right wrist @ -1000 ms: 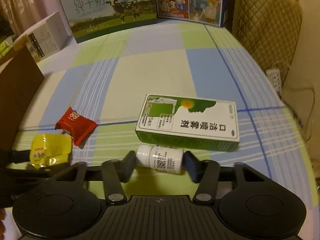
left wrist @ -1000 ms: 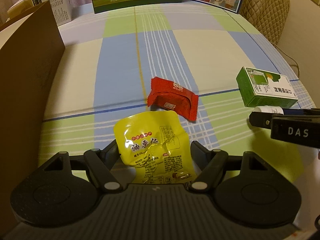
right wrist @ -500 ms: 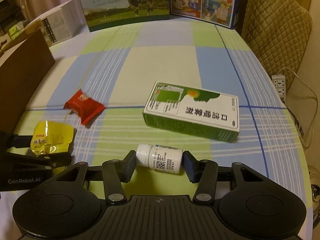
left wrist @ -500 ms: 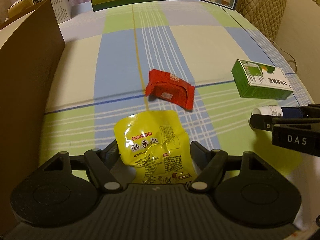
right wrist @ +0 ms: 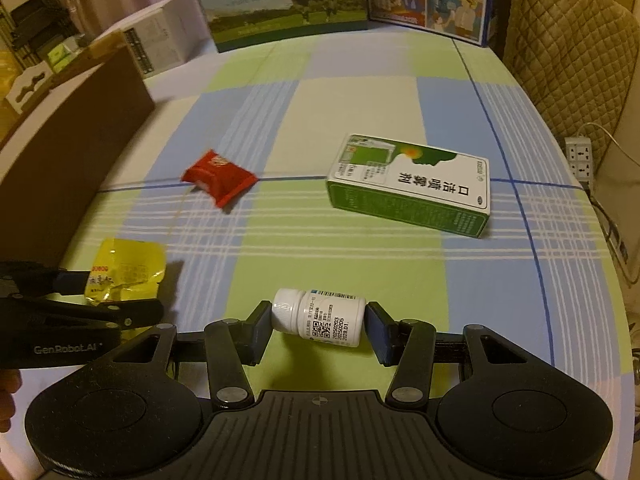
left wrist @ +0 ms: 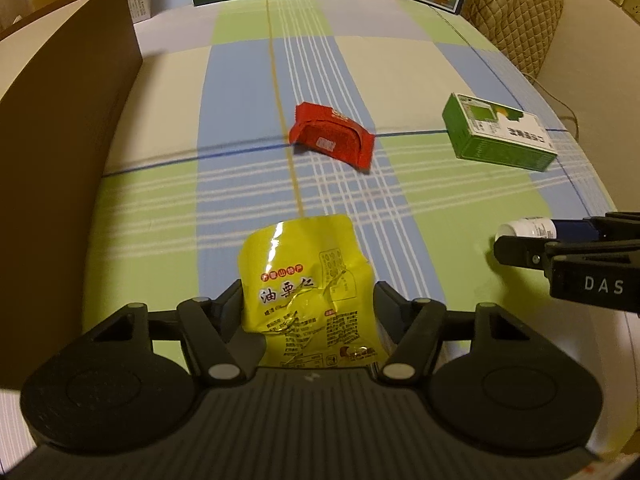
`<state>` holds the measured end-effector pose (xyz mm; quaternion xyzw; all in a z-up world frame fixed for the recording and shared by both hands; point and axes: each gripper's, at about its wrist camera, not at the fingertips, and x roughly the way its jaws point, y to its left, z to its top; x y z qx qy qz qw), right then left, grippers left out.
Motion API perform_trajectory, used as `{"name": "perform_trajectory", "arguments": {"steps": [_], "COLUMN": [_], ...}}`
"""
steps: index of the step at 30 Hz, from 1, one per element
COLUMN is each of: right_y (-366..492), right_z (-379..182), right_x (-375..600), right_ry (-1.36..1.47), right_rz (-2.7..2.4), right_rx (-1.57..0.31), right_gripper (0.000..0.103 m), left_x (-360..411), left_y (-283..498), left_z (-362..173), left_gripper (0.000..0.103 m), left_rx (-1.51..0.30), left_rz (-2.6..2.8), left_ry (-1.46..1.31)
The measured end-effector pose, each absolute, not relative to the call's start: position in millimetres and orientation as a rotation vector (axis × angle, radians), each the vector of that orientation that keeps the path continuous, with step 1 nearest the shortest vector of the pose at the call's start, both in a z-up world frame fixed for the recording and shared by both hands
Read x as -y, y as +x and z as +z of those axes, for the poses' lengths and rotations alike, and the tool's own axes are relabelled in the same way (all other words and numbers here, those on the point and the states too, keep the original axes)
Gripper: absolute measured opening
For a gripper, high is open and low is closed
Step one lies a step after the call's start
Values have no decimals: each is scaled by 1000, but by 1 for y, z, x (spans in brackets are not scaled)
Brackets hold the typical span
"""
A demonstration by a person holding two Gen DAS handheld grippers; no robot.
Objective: Organize objects
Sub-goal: 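Grasp the yellow packet with the left tool while the right tool grasps the white pill bottle, then carry the yellow packet with the left tool while the right tool carries the pill bottle to the box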
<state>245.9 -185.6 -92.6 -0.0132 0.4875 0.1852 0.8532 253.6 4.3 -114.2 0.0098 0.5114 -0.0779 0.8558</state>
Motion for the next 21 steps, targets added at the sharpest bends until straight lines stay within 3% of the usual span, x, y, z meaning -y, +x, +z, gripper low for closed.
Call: {"name": "perform_trajectory", "arguments": {"steps": [21], "right_y": [182], "right_z": [-18], "right_x": [147], "right_ry": [-26], "right_rz": [543], "right_rx": [-920], "right_gripper": [47], "left_x": [-46], "left_y": [187], "left_z": [-10], "left_gripper": [64], "left_rx": [-875], "left_rz": [-186], "left_ry": [-99]}}
